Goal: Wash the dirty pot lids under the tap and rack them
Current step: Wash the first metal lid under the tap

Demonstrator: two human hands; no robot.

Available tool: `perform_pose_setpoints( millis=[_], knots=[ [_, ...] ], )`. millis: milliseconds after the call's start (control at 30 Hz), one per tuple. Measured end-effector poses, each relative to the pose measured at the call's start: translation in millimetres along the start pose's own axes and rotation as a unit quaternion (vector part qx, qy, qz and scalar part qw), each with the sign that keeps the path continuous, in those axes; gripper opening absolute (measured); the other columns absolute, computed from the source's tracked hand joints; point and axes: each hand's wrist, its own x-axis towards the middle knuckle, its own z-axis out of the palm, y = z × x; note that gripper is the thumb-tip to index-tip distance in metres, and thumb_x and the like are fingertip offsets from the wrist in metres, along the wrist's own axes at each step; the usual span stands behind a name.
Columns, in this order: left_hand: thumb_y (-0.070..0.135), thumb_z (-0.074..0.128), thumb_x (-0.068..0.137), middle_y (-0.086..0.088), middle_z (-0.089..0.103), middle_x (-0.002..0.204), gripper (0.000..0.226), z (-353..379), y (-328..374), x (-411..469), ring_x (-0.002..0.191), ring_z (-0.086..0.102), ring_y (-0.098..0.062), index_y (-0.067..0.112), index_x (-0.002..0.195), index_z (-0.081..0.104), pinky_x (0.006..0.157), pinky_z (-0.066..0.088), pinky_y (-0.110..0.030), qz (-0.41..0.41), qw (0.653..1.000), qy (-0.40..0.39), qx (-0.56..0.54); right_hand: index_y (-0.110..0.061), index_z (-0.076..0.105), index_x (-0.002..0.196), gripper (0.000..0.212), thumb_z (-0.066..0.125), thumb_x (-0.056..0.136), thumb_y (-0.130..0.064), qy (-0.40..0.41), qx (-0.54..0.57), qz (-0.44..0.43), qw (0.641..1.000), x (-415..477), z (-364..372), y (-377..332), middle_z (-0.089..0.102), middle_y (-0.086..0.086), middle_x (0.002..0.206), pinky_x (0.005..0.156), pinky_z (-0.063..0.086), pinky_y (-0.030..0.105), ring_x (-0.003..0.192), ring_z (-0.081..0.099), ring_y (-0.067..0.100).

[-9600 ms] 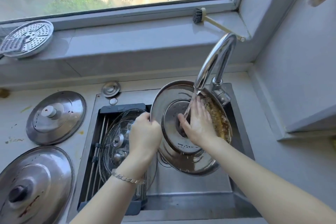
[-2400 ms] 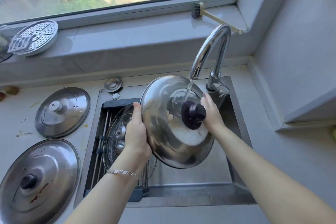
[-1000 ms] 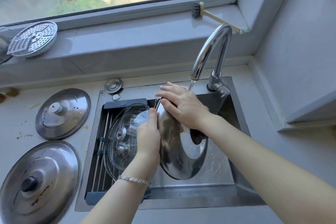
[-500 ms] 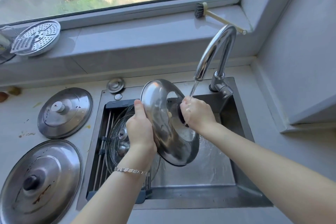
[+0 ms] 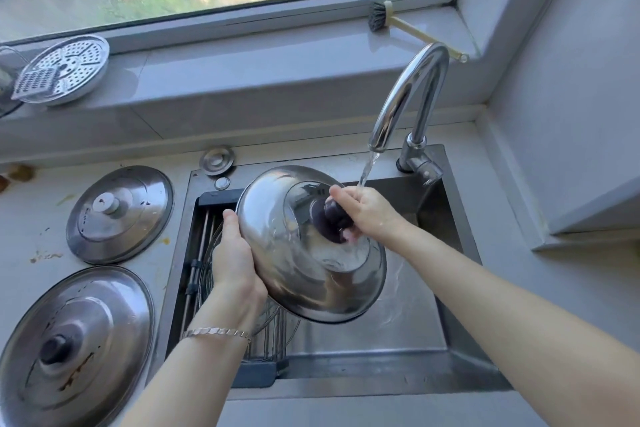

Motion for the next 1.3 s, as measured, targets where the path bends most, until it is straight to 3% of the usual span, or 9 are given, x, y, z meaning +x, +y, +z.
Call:
perform_pose_setpoints(
  millis=[200,333,467,600,800,933,1067,1200,1300],
  knots=[
    [0.049,0.042,0.094,-0.005,0.072,0.067,0.048,10,3,-16,0.062,0.069,-0.019,0.012,0.077,0.068,0.062,0.056,-0.030,0.068,0.996,-0.033,0.054,-0.011,0.061,0.081,0.041,0.038,0.097,-0.040,0.067,0.075,0.152,0.983,9,0,5,0.057,0.012,0.073,0.034,0.044,0.023,0.036,0.053,0.025],
    [0.051,0.042,0.093,-0.012,0.056,0.067,0.051,30,0,-17,0.063,0.055,-0.023,0.006,0.075,0.059,0.063,0.046,-0.035,0.107,0.985,-0.047,0.129,-0.006,0.058,0.086,0.038,0.036,0.099,-0.034,0.076,0.156,0.195,0.965,-1,-10,26,0.055,0.020,0.084,0.034,0.046,0.024,0.032,0.054,0.023],
    [0.046,0.043,0.093,0.000,0.026,0.051,0.049,64,-8,-23,0.046,0.024,-0.015,0.014,0.057,0.035,0.046,0.019,-0.026,0.122,0.954,-0.099,0.253,-0.003,0.056,0.088,0.035,0.032,0.099,-0.026,0.102,0.089,0.183,0.974,-13,-28,51,0.058,0.016,0.069,0.045,0.054,0.033,0.040,0.056,0.026],
    [0.042,0.048,0.092,0.007,0.021,0.040,0.057,102,-13,-25,0.034,0.020,-0.009,0.019,0.048,0.021,0.037,0.017,-0.022,0.128,0.937,-0.136,0.296,-0.006,0.054,0.088,0.028,0.043,0.096,-0.030,0.110,0.058,0.137,0.983,-27,-45,63,0.054,0.007,0.067,0.059,0.058,0.037,0.051,0.057,0.020],
    [0.047,0.043,0.093,-0.002,0.048,0.060,0.049,106,-11,-16,0.056,0.045,-0.017,0.014,0.057,0.046,0.054,0.037,-0.027,0.099,0.946,-0.139,0.275,-0.012,0.060,0.105,0.030,0.056,0.088,-0.036,0.138,-0.077,0.080,0.984,-41,-60,54,0.061,-0.001,0.077,0.062,0.054,0.027,0.061,0.063,0.015],
    [0.053,0.043,0.092,-0.017,0.064,0.084,0.054,59,-13,-1,0.076,0.062,-0.028,0.003,0.094,0.065,0.071,0.052,-0.037,-0.017,0.981,-0.124,0.147,-0.018,0.063,0.108,0.036,0.053,0.088,-0.045,0.146,-0.141,0.041,0.978,-37,-64,39,0.065,0.001,0.106,0.081,0.043,0.027,0.098,0.060,0.016],
    [0.057,0.035,0.092,-0.019,0.073,0.085,0.067,13,-19,12,0.088,0.066,-0.031,0.002,0.088,0.074,0.084,0.051,-0.040,-0.100,0.987,-0.121,0.028,-0.010,0.037,0.140,0.068,0.037,0.091,-0.056,0.164,-0.063,0.212,0.961,-27,-69,41,0.044,0.011,0.141,0.102,0.034,0.036,0.128,0.043,0.028],
    [0.055,0.034,0.094,-0.017,0.072,0.094,0.065,-9,-22,15,0.090,0.066,-0.028,0.001,0.106,0.066,0.078,0.052,-0.039,-0.123,0.985,-0.116,-0.020,-0.012,0.055,0.122,0.053,0.043,0.092,-0.053,0.071,0.150,0.260,0.951,-32,-55,53,0.065,0.009,0.103,0.078,0.051,0.036,0.092,0.063,0.026],
    [0.040,0.033,0.100,-0.004,0.069,0.088,0.038,-8,-24,9,0.086,0.064,-0.022,0.012,0.111,0.057,0.077,0.052,-0.032,-0.094,0.992,-0.078,0.018,-0.008,0.066,0.099,0.028,0.055,0.091,-0.032,0.180,0.110,0.142,0.967,-29,-52,47,0.068,0.007,0.099,0.088,0.049,0.038,0.095,0.062,0.023]
  ],
)
